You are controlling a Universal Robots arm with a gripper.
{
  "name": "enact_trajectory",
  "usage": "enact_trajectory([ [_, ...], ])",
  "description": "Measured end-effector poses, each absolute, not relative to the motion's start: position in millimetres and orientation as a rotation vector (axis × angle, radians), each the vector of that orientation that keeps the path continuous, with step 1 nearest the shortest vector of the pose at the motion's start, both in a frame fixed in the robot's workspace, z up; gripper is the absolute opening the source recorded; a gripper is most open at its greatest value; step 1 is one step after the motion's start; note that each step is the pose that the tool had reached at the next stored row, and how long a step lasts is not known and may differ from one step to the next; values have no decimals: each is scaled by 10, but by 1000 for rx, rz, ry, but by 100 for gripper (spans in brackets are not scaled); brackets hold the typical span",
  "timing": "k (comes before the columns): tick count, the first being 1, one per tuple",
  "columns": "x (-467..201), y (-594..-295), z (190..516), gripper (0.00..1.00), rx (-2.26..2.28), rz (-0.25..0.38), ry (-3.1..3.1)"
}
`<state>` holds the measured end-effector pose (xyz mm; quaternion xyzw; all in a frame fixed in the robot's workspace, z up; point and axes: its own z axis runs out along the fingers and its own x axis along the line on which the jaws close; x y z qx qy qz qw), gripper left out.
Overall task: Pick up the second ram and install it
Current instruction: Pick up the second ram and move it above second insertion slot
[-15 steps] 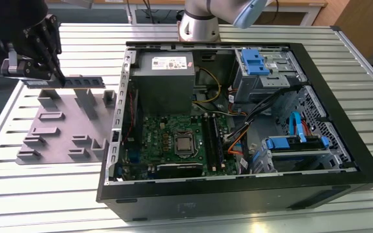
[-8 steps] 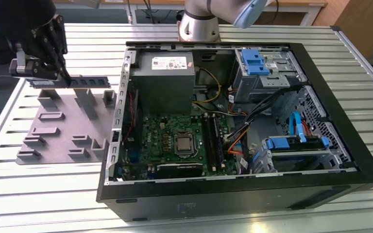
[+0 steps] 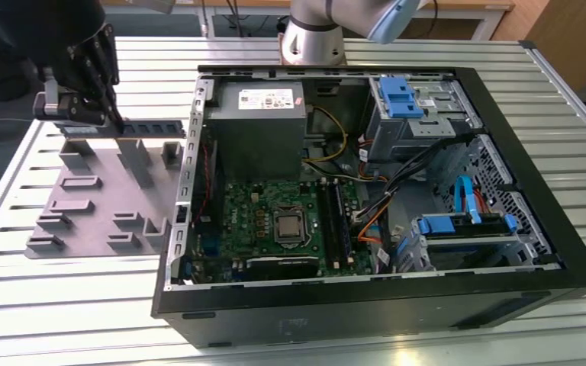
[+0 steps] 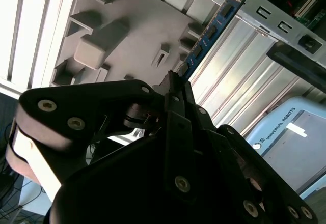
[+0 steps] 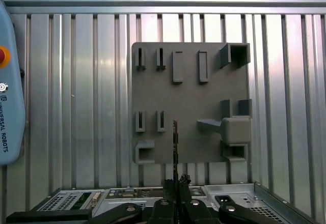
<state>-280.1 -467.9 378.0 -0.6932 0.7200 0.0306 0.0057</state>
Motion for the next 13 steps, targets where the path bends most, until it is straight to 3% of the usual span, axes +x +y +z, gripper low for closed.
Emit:
enact_trajectory([
  [13,-2575,-4679,3780,14,-2170,96,2254],
])
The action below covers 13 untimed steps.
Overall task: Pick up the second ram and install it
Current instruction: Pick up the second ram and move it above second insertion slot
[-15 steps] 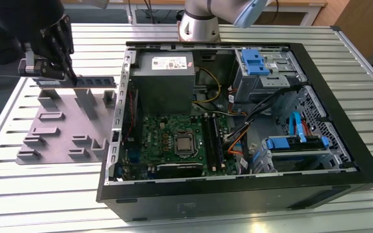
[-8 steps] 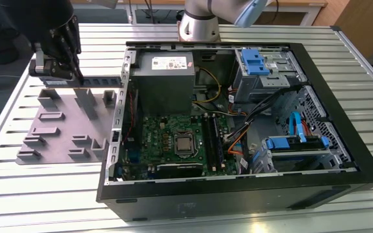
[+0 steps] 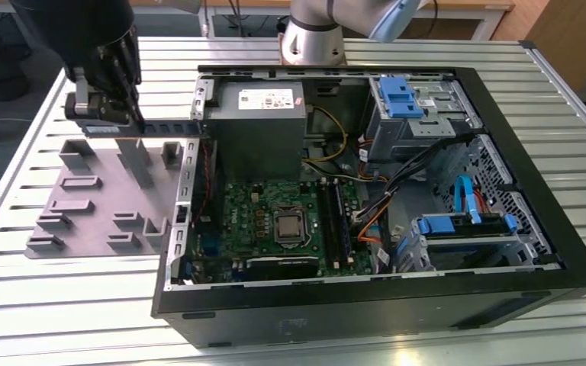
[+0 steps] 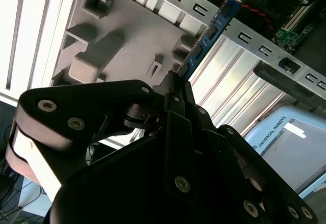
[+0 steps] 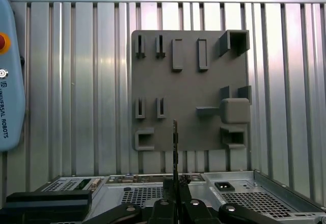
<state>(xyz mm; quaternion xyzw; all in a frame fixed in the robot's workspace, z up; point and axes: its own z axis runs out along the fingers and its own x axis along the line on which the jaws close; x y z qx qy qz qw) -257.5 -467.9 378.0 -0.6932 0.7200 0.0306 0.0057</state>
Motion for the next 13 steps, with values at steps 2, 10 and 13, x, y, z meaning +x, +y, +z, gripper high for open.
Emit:
enact_trajectory([
  [2,-2539,-4679,3780,14,-2170,96,2254],
  [10,-2406,-4679,3780,14,-2170,96,2254],
  [13,-2363,-4679,3780,14,-2170,96,2254],
])
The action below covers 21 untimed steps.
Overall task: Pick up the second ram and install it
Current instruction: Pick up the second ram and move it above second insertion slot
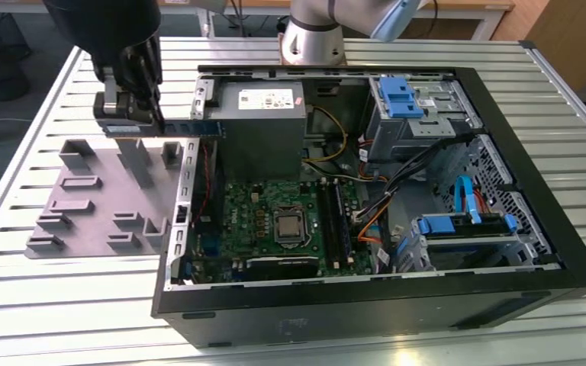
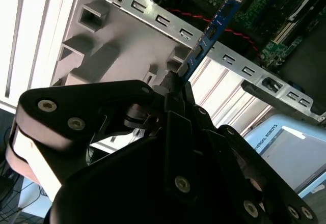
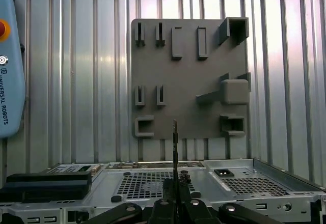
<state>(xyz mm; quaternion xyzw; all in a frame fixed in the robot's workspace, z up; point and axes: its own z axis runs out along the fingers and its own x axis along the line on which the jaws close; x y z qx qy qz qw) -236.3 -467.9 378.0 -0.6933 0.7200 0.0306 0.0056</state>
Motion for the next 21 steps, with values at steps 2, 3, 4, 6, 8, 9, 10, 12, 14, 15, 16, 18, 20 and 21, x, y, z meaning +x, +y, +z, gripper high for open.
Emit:
enact_trajectory([
  [2,-2334,-4679,3780,14,-2170,96,2254],
  [3,-2320,-4679,3780,14,-2170,96,2254],
  [4,-2306,-4679,3780,14,-2170,96,2254],
  [6,-2279,-4679,3780,14,-2170,96,2254],
  [8,-2252,-4679,3780,14,-2170,96,2254],
  [9,-2238,-4679,3780,14,-2170,96,2254],
  [10,-2226,-4679,3780,14,-2170,96,2254],
  [12,-2202,-4679,3780,14,-2170,96,2254],
  [14,-2179,-4678,3780,14,-2170,96,2254],
  [15,-2167,-4679,3780,14,-2170,96,2254],
  [16,-2150,-4679,3780,14,-2170,96,2254],
  [18,-2123,-4679,3780,14,-2170,96,2254],
  [20,-2095,-4679,3780,14,-2170,96,2254],
  [21,-2082,-4679,3780,14,-2170,96,2254],
])
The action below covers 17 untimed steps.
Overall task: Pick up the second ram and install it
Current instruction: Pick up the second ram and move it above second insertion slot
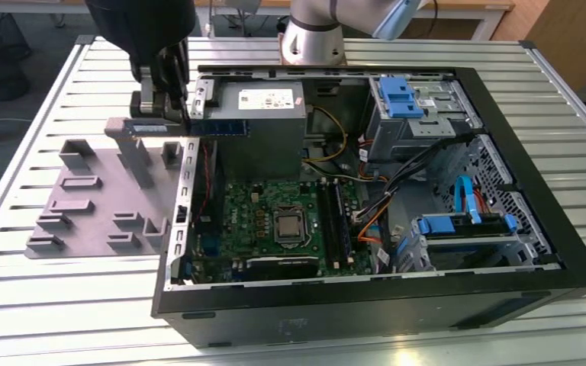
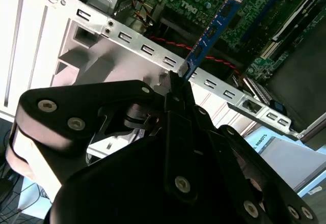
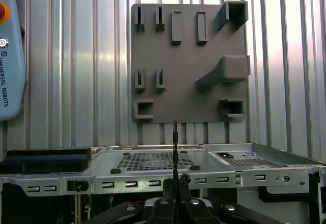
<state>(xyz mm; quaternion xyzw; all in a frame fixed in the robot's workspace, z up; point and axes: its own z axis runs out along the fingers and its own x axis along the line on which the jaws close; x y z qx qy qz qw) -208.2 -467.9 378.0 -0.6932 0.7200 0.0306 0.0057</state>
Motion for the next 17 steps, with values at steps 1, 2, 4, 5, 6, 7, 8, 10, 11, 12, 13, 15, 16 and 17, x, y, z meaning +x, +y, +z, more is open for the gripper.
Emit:
enact_trajectory([
  [1,-2069,-4679,3780,14,-2170,96,2254],
  [2,-2057,-4679,3780,14,-2170,96,2254],
  [4,-2041,-4679,3780,14,-2170,96,2254],
  [5,-2034,-4679,3780,14,-2170,96,2254],
  [6,-2026,-4679,3780,14,-2170,96,2254],
  [7,-2018,-4679,3780,14,-2170,96,2254],
  [8,-2010,-4679,3780,14,-2170,96,2254],
  [10,-1992,-4679,3780,14,-2170,96,2254],
  [11,-1983,-4679,3780,14,-2170,96,2254],
  [12,-1972,-4679,3780,14,-2170,96,2254],
  [13,-1960,-4679,3780,14,-2170,96,2254],
  [15,-1938,-4679,3780,14,-2170,96,2254],
  [16,-1927,-4679,3780,14,-2170,96,2254],
  [17,-1916,-4679,3780,14,-2170,96,2254],
])
